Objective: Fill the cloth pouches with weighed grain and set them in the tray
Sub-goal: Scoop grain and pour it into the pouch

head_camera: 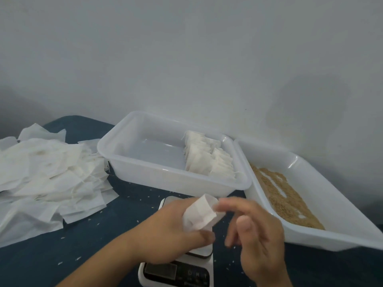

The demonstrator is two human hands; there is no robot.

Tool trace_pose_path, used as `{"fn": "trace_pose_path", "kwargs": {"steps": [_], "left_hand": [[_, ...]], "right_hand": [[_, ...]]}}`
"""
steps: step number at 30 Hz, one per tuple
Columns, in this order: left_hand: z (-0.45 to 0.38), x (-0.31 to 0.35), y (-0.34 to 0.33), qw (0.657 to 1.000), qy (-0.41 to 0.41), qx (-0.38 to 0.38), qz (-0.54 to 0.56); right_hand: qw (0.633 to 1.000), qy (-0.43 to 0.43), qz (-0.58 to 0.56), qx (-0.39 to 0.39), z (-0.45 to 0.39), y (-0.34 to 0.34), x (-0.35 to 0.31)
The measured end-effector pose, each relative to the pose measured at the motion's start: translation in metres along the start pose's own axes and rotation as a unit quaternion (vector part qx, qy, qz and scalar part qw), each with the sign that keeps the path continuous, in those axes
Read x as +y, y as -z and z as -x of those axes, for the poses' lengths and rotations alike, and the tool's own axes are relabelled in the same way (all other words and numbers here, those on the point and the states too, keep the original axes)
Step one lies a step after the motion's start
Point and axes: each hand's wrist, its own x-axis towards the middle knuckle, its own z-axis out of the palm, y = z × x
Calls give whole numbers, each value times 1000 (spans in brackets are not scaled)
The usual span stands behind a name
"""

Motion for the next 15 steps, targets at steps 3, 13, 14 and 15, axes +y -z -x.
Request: {"fn": "trace_pose_path", "kwargs": {"steps": [3, 13, 14, 15], "left_hand": [[1, -6, 2, 999, 9, 44, -4], [-2, -17, -2, 991, 37, 120, -43], [-3, -17, -3, 991, 38, 120, -44], [-3, -18, -3, 991, 38, 121, -43]], "right_hand": [[990, -25, 48, 130, -8, 13, 5], [763, -456, 438, -133, -52, 138, 88], [741, -484, 432, -174, -53, 141, 92], [726, -499, 426, -206, -54, 142, 95]]}}
